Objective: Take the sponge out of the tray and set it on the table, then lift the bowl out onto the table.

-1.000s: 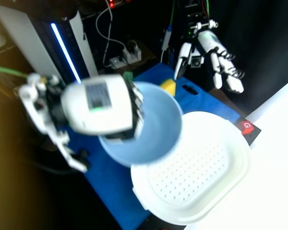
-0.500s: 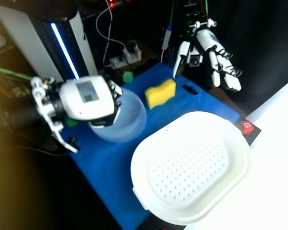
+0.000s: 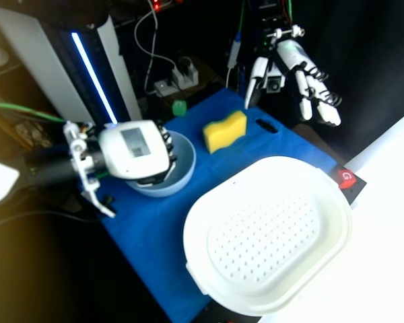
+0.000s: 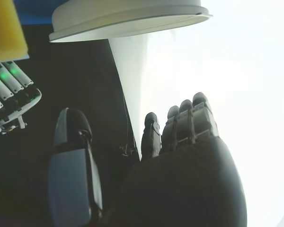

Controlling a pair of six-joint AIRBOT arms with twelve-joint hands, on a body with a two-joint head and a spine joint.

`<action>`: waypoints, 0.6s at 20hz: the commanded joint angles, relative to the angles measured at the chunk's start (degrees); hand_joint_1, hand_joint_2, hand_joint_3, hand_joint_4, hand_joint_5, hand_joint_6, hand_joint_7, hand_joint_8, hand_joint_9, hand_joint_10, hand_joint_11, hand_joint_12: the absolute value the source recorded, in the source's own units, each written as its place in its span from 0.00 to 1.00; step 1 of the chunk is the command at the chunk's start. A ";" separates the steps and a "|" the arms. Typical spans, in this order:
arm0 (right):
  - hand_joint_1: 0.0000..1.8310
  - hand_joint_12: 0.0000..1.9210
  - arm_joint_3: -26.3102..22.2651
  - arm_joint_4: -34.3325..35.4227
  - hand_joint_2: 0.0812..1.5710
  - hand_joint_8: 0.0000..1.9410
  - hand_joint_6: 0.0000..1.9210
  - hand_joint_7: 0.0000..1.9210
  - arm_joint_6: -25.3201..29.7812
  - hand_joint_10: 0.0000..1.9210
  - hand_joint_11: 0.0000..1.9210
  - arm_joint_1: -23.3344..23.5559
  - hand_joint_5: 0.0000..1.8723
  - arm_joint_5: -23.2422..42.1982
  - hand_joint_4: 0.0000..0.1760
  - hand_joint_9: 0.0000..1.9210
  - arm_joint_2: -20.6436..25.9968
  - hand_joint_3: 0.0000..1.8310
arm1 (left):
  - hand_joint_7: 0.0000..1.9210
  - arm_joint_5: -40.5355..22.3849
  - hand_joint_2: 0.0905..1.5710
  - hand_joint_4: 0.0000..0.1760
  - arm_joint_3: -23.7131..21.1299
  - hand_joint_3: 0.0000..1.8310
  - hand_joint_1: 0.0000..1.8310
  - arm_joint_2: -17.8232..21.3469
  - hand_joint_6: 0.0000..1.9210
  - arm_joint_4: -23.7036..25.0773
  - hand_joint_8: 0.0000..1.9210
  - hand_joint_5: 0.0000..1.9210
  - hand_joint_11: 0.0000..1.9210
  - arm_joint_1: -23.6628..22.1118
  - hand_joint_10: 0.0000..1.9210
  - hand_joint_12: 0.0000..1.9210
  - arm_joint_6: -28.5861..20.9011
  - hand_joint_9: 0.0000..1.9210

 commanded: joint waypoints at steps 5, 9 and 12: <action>0.00 0.44 -1.64 16.46 0.79 0.02 0.02 0.23 -4.74 0.05 0.01 -0.51 0.29 4.17 0.00 0.19 4.76 0.00 | 0.01 -8.60 0.61 0.80 -0.47 0.00 0.37 0.64 0.00 -1.95 0.00 0.06 0.00 0.71 0.00 0.00 -0.36 0.00; 0.03 0.28 -1.34 32.02 0.81 0.00 0.00 0.23 -8.62 0.00 0.00 -8.35 0.30 15.58 0.09 0.16 7.00 0.00 | 0.01 -12.75 0.60 0.94 -1.82 0.00 0.32 1.47 0.00 -3.73 0.00 0.06 0.02 2.90 0.00 0.01 -0.36 0.00; 0.03 0.32 -1.89 42.22 0.83 0.00 0.00 0.23 -9.15 0.00 0.00 -15.19 0.27 23.22 0.00 0.17 8.25 0.00 | 0.01 -19.43 0.62 0.74 -4.67 0.00 0.30 2.89 0.00 -6.36 0.00 0.06 0.00 7.00 0.00 0.00 -0.37 0.00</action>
